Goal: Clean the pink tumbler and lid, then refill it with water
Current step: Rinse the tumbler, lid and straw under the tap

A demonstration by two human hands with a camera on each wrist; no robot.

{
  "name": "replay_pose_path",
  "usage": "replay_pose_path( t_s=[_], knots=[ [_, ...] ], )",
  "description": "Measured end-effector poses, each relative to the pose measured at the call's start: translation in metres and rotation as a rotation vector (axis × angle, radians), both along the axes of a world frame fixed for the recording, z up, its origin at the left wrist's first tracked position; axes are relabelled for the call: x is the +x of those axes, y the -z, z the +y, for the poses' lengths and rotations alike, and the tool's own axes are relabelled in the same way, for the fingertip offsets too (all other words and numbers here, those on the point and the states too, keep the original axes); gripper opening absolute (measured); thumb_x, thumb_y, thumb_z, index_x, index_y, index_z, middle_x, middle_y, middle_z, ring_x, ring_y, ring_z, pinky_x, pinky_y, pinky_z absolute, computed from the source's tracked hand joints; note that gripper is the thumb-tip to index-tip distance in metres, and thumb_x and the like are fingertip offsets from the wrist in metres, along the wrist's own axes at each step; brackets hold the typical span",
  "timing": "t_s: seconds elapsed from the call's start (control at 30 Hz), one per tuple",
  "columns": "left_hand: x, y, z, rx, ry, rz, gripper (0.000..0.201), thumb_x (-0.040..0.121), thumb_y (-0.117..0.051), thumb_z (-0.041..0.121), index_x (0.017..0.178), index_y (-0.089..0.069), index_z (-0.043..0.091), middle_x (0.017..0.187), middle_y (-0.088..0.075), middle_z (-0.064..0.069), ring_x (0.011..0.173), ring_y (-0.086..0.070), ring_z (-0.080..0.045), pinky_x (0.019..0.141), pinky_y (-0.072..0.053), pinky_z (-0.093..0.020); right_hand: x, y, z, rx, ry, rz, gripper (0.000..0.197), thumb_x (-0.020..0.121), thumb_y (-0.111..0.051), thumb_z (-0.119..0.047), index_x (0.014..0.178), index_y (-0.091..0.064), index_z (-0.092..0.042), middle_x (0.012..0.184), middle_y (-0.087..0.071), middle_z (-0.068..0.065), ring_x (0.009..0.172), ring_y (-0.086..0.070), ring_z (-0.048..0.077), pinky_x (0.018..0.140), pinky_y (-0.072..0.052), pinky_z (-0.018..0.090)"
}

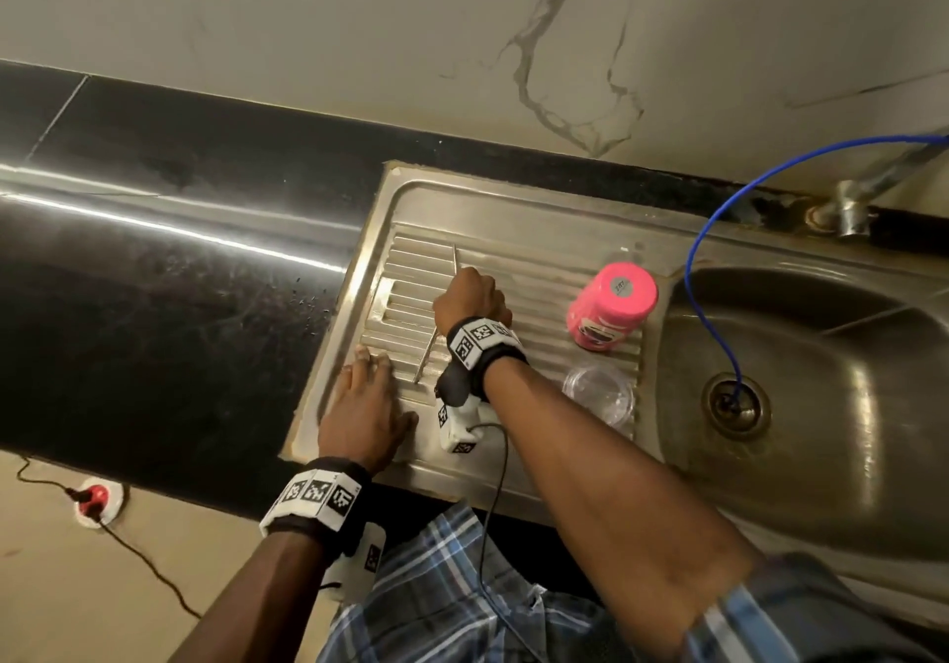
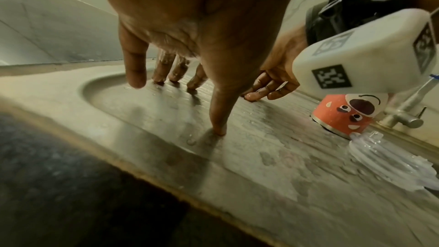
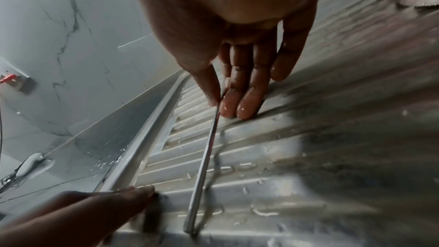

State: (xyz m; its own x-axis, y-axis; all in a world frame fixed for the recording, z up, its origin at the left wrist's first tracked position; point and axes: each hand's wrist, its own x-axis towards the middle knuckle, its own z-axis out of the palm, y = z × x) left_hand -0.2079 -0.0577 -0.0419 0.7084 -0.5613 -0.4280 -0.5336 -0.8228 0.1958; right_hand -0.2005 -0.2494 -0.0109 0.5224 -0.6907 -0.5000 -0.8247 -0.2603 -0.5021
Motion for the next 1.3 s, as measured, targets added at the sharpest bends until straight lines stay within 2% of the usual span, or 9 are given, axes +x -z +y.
replay_pose_path(
  t_s=[0.27,0.43,0.53,0.7,0.83,1.0,1.1,1.2,1.3],
  knots=[
    [0.001,0.003,0.003,-0.016,-0.012,0.017,0.092,0.098,-0.071,0.047,0.167,-0.023,0.011,0.176,-0.013,-0.019,0.162,-0.014,-0.037,0.131,-0.019,-0.046,-0.008,0.004,-0.012,0.07,0.041,-0.044,0.028,0.09,-0.064,-0.028,0.113,-0.071,-0.013,0.119,-0.069,0.012,0.112,-0.066,0.038,0.092,-0.055,0.043],
    [0.001,0.002,0.003,-0.018,-0.042,0.028,0.092,0.096,-0.074,0.045,0.167,-0.024,0.015,0.176,-0.012,-0.015,0.162,-0.015,-0.036,0.131,-0.022,-0.049,-0.038,-0.006,-0.012,0.17,-0.114,-0.126,0.031,0.088,-0.063,-0.034,0.102,-0.073,-0.009,0.107,-0.075,0.014,0.101,-0.07,0.037,0.084,-0.056,0.036],
    [0.002,0.004,0.004,-0.02,-0.042,0.047,0.089,0.094,-0.078,0.042,0.164,-0.03,0.014,0.175,-0.016,-0.017,0.16,-0.019,-0.039,0.13,-0.024,-0.051,-0.074,-0.018,-0.01,0.275,-0.226,-0.22,0.028,0.089,-0.066,-0.032,0.08,-0.077,-0.008,0.082,-0.079,0.007,0.086,-0.074,0.026,0.083,-0.06,0.038],
    [0.004,0.012,0.01,-0.021,-0.059,0.055,0.091,0.092,-0.08,0.042,0.165,-0.031,0.017,0.176,-0.014,-0.014,0.159,-0.02,-0.041,0.128,-0.027,-0.056,-0.16,-0.036,-0.013,0.359,-0.301,-0.322,0.02,0.093,-0.068,-0.033,0.092,-0.079,-0.016,0.082,-0.079,-0.002,0.08,-0.074,0.01,0.082,-0.06,0.034],
    [0.002,0.016,0.012,-0.037,-0.073,0.055,0.09,0.092,-0.082,0.037,0.164,-0.034,0.014,0.175,-0.016,-0.016,0.159,-0.021,-0.042,0.129,-0.025,-0.056,-0.236,-0.027,-0.039,0.341,-0.161,-0.409,0.021,0.092,-0.068,-0.029,0.09,-0.076,-0.01,0.082,-0.078,0.002,0.079,-0.074,0.016,0.081,-0.06,0.039],
    [-0.035,-0.013,-0.013,-0.178,-0.093,-0.104,0.08,0.087,-0.085,0.021,0.155,-0.044,0.006,0.161,-0.035,-0.029,0.147,-0.035,-0.052,0.115,-0.039,-0.068,-0.327,-0.005,-0.088,0.32,0.254,-0.431,0.012,0.095,-0.072,-0.015,0.085,-0.078,-0.014,0.078,-0.079,0.005,0.073,-0.073,0.013,0.078,-0.056,0.035],
    [-0.085,-0.035,-0.053,-0.465,0.145,-0.085,0.05,0.091,-0.08,0.013,0.138,-0.064,0.009,0.133,-0.063,-0.017,0.119,-0.063,-0.041,0.1,-0.052,-0.051,-0.367,-0.007,-0.122,0.234,0.375,-0.375,0.017,0.096,-0.07,-0.008,0.082,-0.076,-0.017,0.073,-0.078,0.003,0.067,-0.071,0.01,0.075,-0.058,0.031],
    [-0.132,-0.051,-0.108,-0.569,0.429,0.103,0.036,0.095,-0.063,0.036,0.129,-0.069,0.024,0.125,-0.068,0.006,0.112,-0.065,-0.015,0.096,-0.048,-0.026,-0.395,-0.012,-0.164,0.115,0.455,-0.378,0.02,0.093,-0.07,-0.007,0.076,-0.076,-0.016,0.072,-0.078,0.004,0.066,-0.073,0.011,0.076,-0.061,0.032],
    [-0.166,-0.065,-0.181,-0.546,0.552,0.293,0.038,0.09,-0.062,0.039,0.123,-0.072,0.023,0.118,-0.069,0.006,0.108,-0.065,-0.015,0.092,-0.049,-0.028,-0.405,-0.021,-0.203,0.014,0.5,-0.412,0.018,0.091,-0.072,-0.019,0.074,-0.077,-0.015,0.072,-0.078,0.002,0.071,-0.077,0.018,0.079,-0.062,0.041]
  ],
)
